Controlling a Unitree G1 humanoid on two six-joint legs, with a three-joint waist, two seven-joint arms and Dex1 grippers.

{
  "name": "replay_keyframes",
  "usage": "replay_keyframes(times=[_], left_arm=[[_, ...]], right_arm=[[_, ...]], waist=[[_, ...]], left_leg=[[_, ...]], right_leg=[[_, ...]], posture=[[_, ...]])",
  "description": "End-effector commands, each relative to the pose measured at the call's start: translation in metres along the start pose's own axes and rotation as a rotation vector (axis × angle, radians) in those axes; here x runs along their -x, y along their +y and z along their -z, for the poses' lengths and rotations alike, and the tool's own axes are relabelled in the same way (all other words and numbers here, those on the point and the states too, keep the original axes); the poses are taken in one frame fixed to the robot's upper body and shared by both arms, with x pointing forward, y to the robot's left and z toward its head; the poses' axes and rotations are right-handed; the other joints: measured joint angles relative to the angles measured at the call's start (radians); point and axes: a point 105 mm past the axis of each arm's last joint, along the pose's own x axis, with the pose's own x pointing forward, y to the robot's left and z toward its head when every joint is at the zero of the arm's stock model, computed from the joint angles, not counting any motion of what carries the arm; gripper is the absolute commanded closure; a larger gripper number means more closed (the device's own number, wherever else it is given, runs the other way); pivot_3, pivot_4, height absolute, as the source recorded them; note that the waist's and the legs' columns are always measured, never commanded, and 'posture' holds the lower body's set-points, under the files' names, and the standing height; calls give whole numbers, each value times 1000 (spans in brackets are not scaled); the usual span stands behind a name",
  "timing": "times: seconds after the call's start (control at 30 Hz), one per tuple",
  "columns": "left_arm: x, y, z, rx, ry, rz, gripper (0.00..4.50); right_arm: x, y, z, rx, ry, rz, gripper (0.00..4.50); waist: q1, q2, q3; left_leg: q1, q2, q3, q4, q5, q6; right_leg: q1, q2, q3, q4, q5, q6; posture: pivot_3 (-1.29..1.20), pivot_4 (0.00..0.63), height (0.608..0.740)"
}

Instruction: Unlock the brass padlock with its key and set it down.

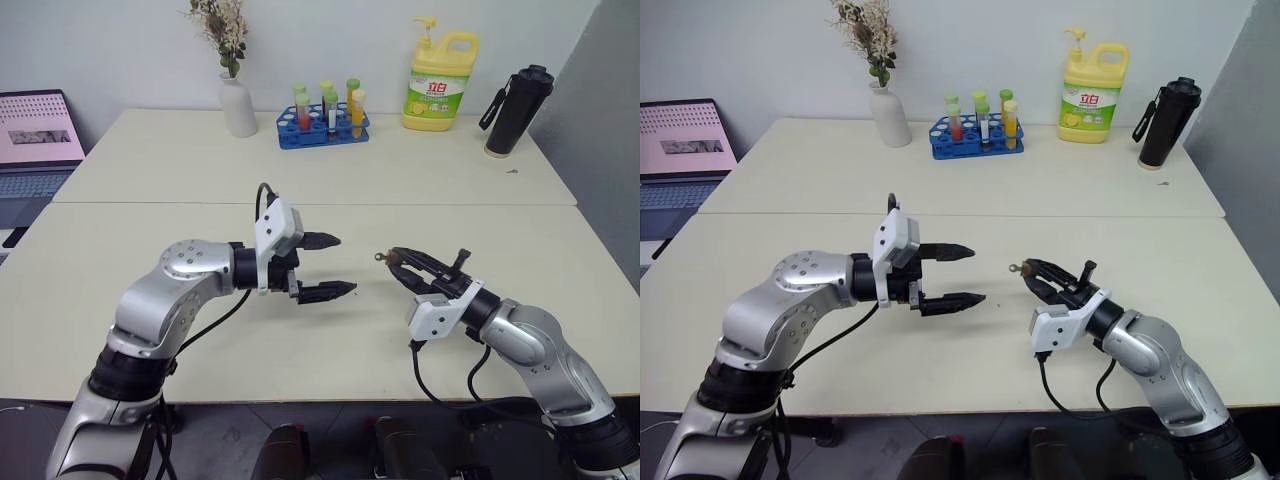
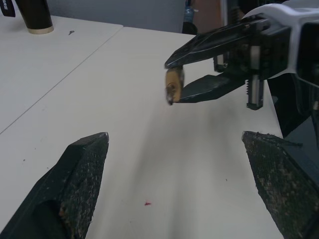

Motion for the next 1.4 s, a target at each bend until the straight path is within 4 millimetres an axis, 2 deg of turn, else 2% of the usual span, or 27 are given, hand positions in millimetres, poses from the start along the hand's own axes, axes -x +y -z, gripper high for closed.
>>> replay_keyframes(times=[0.03, 0.17, 0.37, 0.4, 0.47, 0.5, 0.87, 1.1, 1.27, 1.4], left_arm=[[-6, 6, -12, 1, -18, 14, 0], [-13, 7, -22, 24, -26, 54, 0], [-17, 9, -23, -9, 12, 53, 0], [-18, 9, -23, -11, 11, 51, 308], [-18, 8, -24, -14, 11, 50, 559], [-19, 8, -22, -15, 15, 49, 832], [-30, 5, -25, -25, -6, 53, 4452], [-26, 9, -17, -21, 28, 49, 4500], [-29, 13, -21, -2, -5, 26, 4500], [-32, 8, -19, -24, -3, 46, 4500]], right_arm=[[-1, -17, 0, 49, -35, 67, 3561], [-3, -17, -1, 78, -72, 49, 3561], [-5, -17, 1, 84, -80, 29, 3561], [-5, -17, 1, 82, -81, 27, 3561], [-6, -16, 1, 79, -81, 25, 3561], [-6, -16, 1, 75, -81, 24, 3561], [-6, -11, 0, 55, -89, 8, 3561], [-6, -10, 1, 40, -81, 3, 3561], [-6, -11, 2, 37, -81, 3, 3561], [-6, -11, 2, 27, -82, 2, 3561]], waist=[[1, 0, 0], [1, 0, 0], [0, 0, 0], [0, 0, 0], [1, 0, 0], [1, 0, 0], [1, 0, 0], [0, 0, 0], [1, 0, 0], [1, 0, 0]], left_leg=[[0, 0, 0, 0, 0, 0], [-1, 0, 0, 0, 0, 0], [-1, 0, 0, 0, 0, 0], [-1, 1, -1, 0, 0, 0], [-1, 1, -1, 0, 0, 0], [-1, 1, -1, 0, 0, 0], [-1, 1, -1, 0, 0, 0], [-1, 1, -1, 0, 0, 0], [-1, 1, -1, 0, 0, 0], [-1, 1, -1, 0, 0, 0]], right_leg=[[0, 0, 0, 0, 0, 0], [0, 0, 0, -1, 0, 0], [0, 0, 1, 0, 0, 0], [0, 0, 1, 0, 0, 0], [0, 0, 1, 0, 0, 0], [0, 0, 2, 0, 0, 0], [0, -1, 2, 0, 0, -1], [0, -1, 2, 0, 0, -1], [0, -1, 2, 0, 0, -1], [0, 0, 2, 0, 0, -1]], posture=[[0, 150, 740], [0, 150, 740], [0, 150, 740], [0, 150, 740], [0, 150, 740], [0, 150, 740], [0, 150, 740], [0, 150, 740], [0, 150, 740], [0, 150, 740]])
